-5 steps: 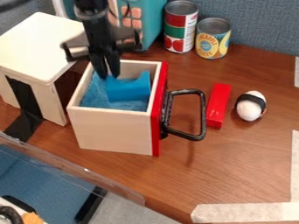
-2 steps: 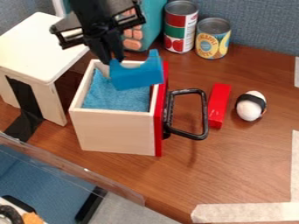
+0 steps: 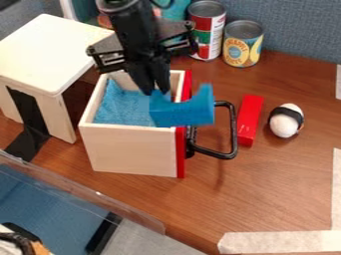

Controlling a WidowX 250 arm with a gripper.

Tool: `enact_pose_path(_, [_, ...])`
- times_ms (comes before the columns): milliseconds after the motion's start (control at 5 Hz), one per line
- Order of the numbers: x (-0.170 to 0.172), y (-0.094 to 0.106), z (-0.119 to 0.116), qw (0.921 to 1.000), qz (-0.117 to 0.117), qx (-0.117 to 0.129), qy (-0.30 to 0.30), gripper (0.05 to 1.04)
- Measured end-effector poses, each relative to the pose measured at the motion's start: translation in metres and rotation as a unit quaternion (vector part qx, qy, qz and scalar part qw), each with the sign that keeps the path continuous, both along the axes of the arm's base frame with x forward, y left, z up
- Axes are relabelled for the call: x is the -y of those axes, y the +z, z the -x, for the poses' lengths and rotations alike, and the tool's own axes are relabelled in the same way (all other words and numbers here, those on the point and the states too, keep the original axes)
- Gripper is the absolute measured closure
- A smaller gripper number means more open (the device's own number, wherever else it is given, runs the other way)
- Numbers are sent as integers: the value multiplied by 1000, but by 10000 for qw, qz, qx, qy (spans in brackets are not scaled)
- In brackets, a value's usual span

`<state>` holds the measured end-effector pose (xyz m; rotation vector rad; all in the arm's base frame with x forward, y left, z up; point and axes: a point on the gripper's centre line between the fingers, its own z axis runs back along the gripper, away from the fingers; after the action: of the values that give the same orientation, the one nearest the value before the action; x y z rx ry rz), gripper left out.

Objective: Take the blue thing in the drawer and put to the lower right side of the table

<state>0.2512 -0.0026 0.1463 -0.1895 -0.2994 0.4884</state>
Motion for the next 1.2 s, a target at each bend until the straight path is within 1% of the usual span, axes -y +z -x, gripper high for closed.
enact_pose_path(200, [25,-17,-8,9997,11,-165,-171,970])
enact_pose_path(400, [50,-50,-21,9991,6,-340,-264,970])
enact_pose_path(600, [75,-75,-25,9982,-74,-447,-401,970])
enact_pose_path(800, [87,-91,-25,9975,-124,-527,-454,970])
enact_pose_path(1000, [93,-93,-25,9980,-87,-446,-448,934])
enact_pose_path(1200, [92,-94,-22,9978,-89,-486,-436,717])
